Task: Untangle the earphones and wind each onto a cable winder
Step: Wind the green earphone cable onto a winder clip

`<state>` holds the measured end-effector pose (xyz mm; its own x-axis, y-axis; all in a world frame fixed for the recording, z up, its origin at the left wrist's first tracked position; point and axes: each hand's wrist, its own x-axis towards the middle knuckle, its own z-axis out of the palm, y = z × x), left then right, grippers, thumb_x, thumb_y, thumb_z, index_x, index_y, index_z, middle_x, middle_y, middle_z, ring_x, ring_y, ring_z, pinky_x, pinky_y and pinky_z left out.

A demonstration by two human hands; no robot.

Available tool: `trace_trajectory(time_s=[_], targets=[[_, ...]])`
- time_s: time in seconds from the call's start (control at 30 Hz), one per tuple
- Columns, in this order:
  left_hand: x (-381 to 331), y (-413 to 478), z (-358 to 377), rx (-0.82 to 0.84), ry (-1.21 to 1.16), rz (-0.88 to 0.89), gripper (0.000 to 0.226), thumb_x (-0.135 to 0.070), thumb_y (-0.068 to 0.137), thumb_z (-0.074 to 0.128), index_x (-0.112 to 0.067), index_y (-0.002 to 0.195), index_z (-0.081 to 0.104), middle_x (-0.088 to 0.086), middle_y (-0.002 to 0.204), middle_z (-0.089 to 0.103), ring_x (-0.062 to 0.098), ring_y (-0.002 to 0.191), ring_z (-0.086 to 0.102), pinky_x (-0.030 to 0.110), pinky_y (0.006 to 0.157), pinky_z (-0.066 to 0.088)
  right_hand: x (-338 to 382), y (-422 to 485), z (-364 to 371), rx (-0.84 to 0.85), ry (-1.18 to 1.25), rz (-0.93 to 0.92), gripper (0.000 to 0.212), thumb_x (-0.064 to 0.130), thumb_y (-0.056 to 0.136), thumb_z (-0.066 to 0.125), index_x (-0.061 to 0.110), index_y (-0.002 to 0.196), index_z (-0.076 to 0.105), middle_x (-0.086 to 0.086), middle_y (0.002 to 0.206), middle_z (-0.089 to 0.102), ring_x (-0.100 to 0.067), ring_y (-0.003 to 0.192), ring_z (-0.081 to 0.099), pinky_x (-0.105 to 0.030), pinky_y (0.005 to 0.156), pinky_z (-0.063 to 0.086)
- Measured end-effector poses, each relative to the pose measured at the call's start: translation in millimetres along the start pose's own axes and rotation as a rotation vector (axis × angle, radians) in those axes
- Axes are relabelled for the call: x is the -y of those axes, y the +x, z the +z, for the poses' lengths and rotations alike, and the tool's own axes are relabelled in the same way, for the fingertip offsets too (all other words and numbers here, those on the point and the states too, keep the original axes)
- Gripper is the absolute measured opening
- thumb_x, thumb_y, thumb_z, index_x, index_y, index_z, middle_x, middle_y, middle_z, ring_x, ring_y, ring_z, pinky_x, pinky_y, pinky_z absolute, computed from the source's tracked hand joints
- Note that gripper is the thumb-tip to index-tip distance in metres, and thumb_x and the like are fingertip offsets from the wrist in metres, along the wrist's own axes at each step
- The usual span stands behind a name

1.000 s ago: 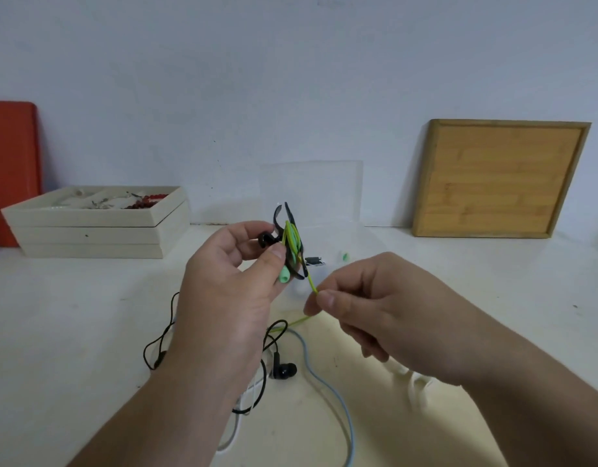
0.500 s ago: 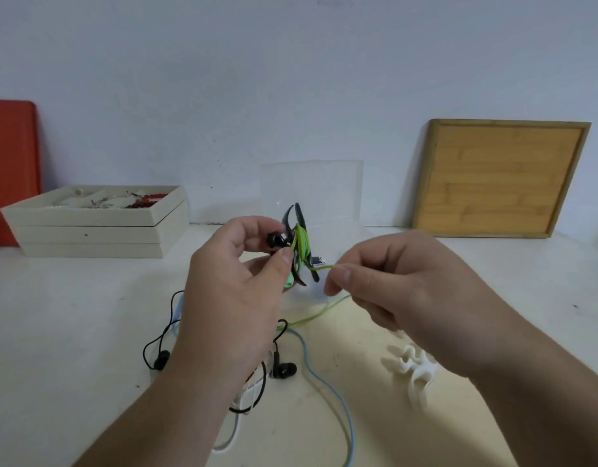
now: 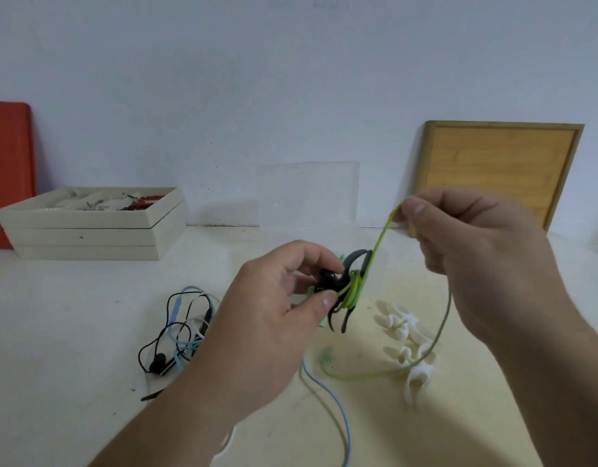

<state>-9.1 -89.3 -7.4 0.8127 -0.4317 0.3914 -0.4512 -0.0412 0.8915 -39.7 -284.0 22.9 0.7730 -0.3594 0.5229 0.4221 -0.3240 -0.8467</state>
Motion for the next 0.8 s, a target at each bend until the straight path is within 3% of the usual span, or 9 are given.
trace_trajectory(time_s=[0.17, 0.47, 0.63, 0.7, 0.8], targets=[[-3, -1, 1, 0.049, -0.050, 0.019, 0.040, 0.009, 0.086, 0.066, -0.030, 0.090, 0.071, -0.009, 0.084, 0.073, 0.004, 0.085, 0.069, 0.010, 0.069, 0.048, -4, -2, 7, -0.051, -0.030, 0.037, 0.021, 0.041, 0.081, 0.064, 0.025, 0.079, 0.077, 0.004, 0.048, 0.035, -0.020, 0.052, 0.025, -0.033, 0.053, 0.025], [2, -1, 3, 0.068, 0.006, -0.023, 0.039, 0.005, 0.087, 0.068, -0.033, 0.093, 0.070, -0.006, 0.092, 0.074, 0.008, 0.091, 0.070, 0.016, 0.075, 0.052, -5, -4, 11, -0.082, -0.038, 0.036, 0.018, 0.027, 0.093, 0.066, 0.026, 0.079, 0.077, 0.009, 0.047, 0.037, -0.017, 0.051, 0.027, -0.034, 0.054, 0.026], [1, -1, 3, 0.047, -0.053, -0.002, 0.036, 0.008, 0.085, 0.068, -0.027, 0.090, 0.072, -0.005, 0.087, 0.074, 0.008, 0.086, 0.070, 0.012, 0.072, 0.051, -9, -4, 12, -0.103, -0.097, 0.098, 0.018, 0.028, 0.092, 0.066, 0.027, 0.077, 0.076, 0.001, 0.050, 0.037, -0.018, 0.050, 0.029, -0.032, 0.053, 0.028], [-2, -1, 3, 0.014, -0.115, 0.009, 0.035, 0.011, 0.084, 0.067, -0.024, 0.088, 0.073, -0.004, 0.085, 0.075, 0.006, 0.081, 0.070, 0.012, 0.070, 0.051, -12, -3, 11, -0.064, -0.143, 0.197, 0.019, 0.028, 0.092, 0.067, 0.029, 0.075, 0.076, -0.006, 0.056, 0.038, -0.021, 0.054, 0.030, -0.036, 0.056, 0.028], [-4, 1, 4, -0.049, -0.202, 0.007, 0.032, 0.013, 0.084, 0.065, -0.018, 0.087, 0.072, -0.001, 0.082, 0.075, 0.007, 0.077, 0.069, 0.013, 0.069, 0.051, -13, -7, 14, 0.182, -0.315, 0.336, 0.024, 0.033, 0.092, 0.066, 0.029, 0.070, 0.075, -0.006, 0.057, 0.043, -0.020, 0.053, 0.034, -0.032, 0.052, 0.029]])
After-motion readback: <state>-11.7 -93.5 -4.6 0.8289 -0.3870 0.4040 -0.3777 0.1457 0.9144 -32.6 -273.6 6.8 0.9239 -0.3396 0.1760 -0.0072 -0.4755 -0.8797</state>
